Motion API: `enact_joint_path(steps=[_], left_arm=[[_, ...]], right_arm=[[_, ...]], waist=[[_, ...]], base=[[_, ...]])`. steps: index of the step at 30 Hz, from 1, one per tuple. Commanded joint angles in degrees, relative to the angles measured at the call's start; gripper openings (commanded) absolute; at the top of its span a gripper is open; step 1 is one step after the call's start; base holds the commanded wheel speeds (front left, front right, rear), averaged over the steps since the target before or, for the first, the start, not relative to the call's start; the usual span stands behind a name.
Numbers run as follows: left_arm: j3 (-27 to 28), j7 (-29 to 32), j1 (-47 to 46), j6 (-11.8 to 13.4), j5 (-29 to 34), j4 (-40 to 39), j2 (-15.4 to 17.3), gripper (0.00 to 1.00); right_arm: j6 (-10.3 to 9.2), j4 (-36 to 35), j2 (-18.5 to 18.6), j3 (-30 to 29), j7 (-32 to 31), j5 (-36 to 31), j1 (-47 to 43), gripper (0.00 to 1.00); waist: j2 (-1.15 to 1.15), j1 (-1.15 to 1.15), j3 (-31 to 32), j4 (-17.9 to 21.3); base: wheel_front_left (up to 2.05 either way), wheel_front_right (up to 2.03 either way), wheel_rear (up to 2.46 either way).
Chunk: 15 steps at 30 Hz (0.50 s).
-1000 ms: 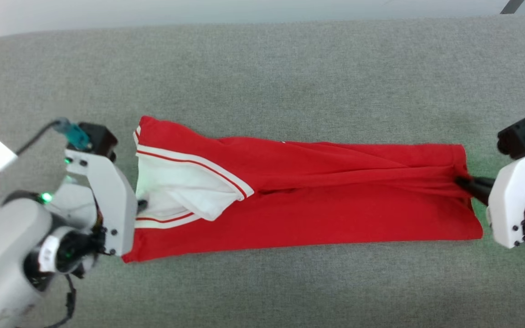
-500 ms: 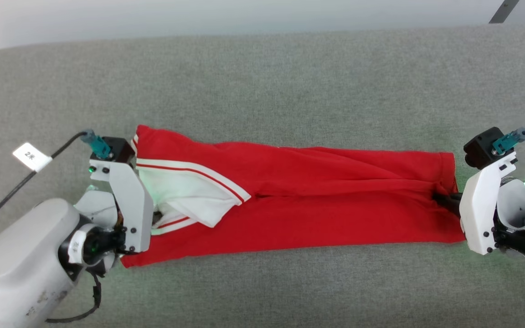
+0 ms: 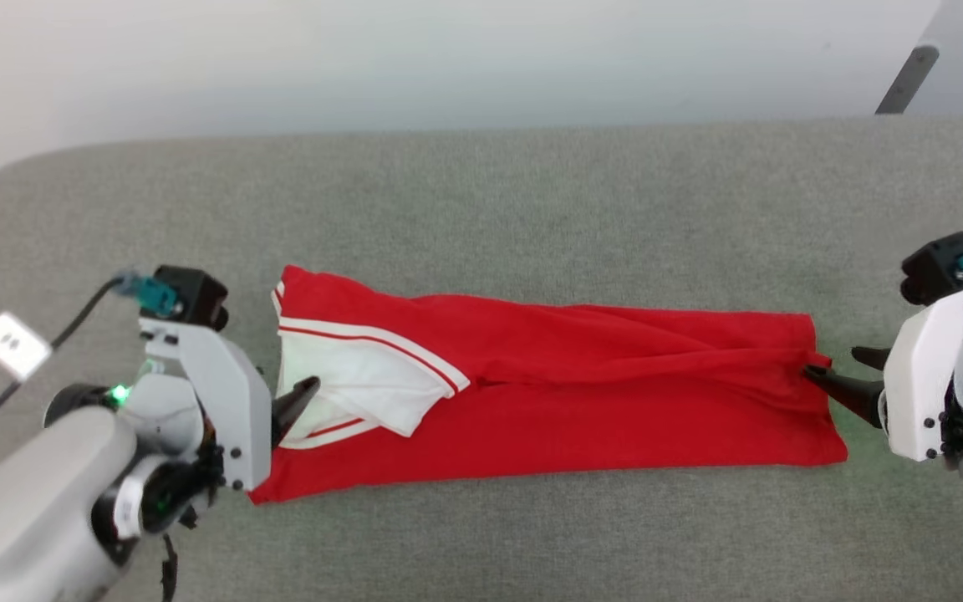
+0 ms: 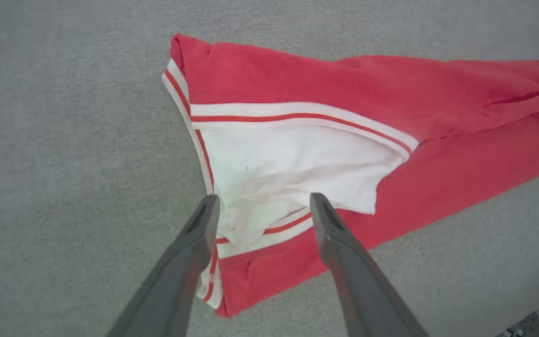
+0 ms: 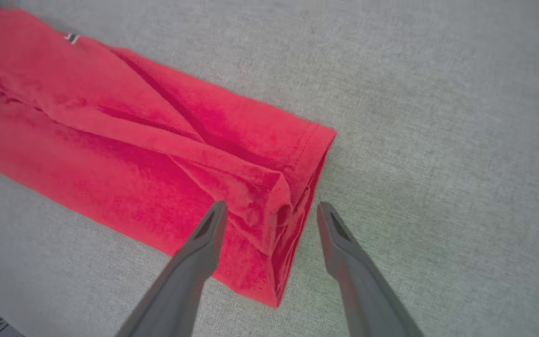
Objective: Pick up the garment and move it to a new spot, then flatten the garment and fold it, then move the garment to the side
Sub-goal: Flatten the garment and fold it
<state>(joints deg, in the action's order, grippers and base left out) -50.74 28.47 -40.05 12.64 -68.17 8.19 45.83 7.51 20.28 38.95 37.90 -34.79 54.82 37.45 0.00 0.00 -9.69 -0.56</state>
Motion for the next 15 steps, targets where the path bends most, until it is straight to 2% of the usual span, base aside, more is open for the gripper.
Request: enact_joint_path(steps=[1,9,15], left_arm=[[0.68,-2.75,2.06,0.31,0.56,-1.09,0.37,1.0],[3.7,-22.42,10.95,1.81,5.38,-5.8,0.67,1.0],[6.08,-37.02,16.26,3.72,9.01,-6.52,-1.06,1.0]], right_arm=[[-0.05,0.58,-0.75,-1.39,0.02,0.51,-1.47,1.0],[-0.05,4.39,-3.35,-8.36,-1.9,0.21,-4.62,1.0],[-0.05,7.13,-4.77,-12.99,-3.17,-1.69,-5.51,1.0]], waist=[[0.0,0.0,1.85,-0.3],[0.0,0.0,4.46,-1.67],[0.0,0.0,4.75,-3.61]], base=[[0.0,0.0,0.0],[0.0,0.0,0.0],[0.0,0.0,0.0]])
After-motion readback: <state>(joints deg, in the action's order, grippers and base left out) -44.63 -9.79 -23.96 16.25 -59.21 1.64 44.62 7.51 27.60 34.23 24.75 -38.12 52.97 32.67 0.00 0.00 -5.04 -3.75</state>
